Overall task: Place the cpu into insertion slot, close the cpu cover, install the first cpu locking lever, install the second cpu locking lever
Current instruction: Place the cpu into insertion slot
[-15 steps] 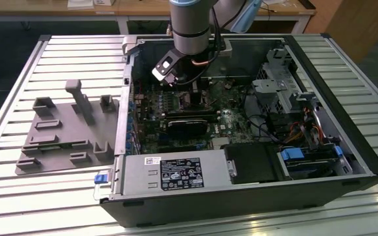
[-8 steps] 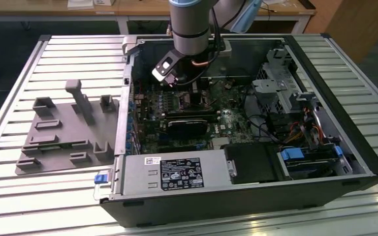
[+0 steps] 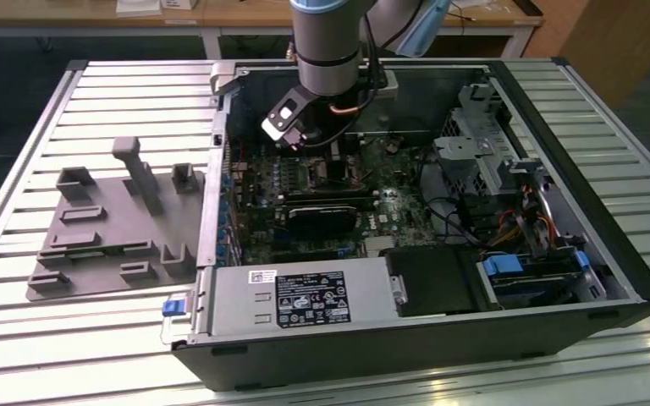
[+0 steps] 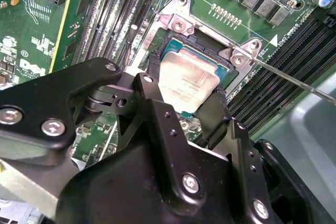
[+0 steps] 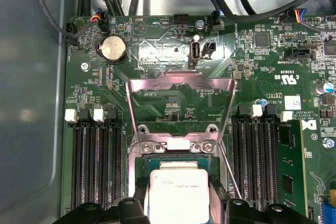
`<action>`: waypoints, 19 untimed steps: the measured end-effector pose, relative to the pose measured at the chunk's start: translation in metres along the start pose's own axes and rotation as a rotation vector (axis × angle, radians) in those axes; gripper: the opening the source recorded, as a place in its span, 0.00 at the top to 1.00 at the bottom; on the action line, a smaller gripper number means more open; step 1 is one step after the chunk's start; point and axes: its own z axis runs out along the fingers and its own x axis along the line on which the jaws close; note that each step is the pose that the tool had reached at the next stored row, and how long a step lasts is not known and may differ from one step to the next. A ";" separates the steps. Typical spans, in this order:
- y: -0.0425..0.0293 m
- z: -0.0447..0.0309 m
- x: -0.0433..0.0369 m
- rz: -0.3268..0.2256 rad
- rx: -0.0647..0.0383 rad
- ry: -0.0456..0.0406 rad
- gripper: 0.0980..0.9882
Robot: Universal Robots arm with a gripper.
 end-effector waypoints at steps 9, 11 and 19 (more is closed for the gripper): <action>0.0005 0.0007 0.0000 0.000 0.000 -0.0001 0.51; 0.0005 0.0008 0.0000 0.000 0.000 -0.0002 0.51; 0.0005 0.0013 0.0000 0.000 0.000 -0.0001 0.42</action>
